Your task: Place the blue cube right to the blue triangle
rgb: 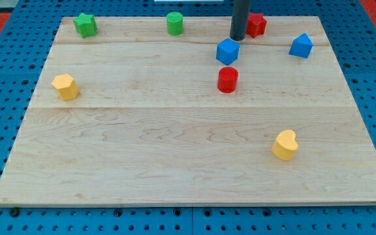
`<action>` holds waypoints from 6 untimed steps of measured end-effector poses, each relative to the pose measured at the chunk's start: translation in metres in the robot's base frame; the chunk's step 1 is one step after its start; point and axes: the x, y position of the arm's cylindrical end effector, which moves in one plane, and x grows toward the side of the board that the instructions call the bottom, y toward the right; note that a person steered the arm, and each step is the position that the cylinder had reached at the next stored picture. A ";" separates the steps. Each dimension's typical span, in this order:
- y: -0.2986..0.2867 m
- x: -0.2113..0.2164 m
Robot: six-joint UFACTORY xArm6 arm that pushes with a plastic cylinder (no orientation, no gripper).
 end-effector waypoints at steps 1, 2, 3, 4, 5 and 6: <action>-0.026 -0.001; -0.058 -0.004; -0.006 0.039; 0.033 0.078; 0.030 0.046; -0.005 0.046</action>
